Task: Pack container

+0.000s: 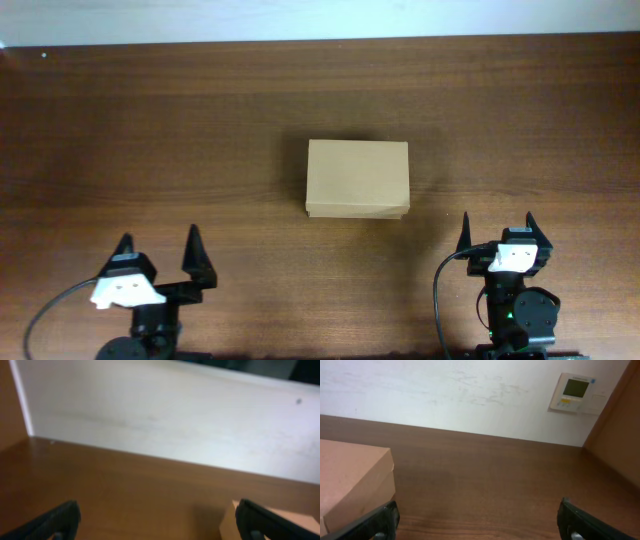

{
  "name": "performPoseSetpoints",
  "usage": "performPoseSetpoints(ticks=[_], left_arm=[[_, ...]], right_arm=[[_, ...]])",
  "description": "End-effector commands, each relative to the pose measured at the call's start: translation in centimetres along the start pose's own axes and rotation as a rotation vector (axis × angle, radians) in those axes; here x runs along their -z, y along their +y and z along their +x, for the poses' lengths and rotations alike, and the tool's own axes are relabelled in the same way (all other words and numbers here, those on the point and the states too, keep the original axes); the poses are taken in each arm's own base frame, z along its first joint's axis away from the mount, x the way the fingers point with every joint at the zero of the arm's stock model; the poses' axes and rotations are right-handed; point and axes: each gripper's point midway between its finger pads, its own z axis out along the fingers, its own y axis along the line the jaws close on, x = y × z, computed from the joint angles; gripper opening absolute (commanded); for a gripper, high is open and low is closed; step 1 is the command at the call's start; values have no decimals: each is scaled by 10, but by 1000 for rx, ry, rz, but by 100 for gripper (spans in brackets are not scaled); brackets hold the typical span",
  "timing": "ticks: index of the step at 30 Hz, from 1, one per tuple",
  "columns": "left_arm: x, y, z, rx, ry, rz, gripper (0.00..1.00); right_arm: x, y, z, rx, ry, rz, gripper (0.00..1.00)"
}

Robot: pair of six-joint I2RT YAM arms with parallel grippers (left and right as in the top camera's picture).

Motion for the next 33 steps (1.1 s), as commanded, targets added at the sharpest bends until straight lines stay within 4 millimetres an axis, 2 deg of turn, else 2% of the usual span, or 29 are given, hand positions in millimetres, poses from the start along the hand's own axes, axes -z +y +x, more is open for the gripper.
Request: performPoseSetpoints(ticks=[1,8,12,23,33], left_arm=[[-8,-14,17,-29,-4,98,99],[-25,-13,41,-69,-22,122,99],[-35,-6,70,-70,26,105,99],[-42,2,117,-76,123,90,99],[-43,4,117,-79,119,81,99]], right_arm=[[0,-1,4,-7,11,4,100],[0,-1,4,-7,11,4,99],[0,-1,4,-7,11,4,99],[0,-1,4,-7,11,4,99],[0,-1,4,-7,11,4,99]])
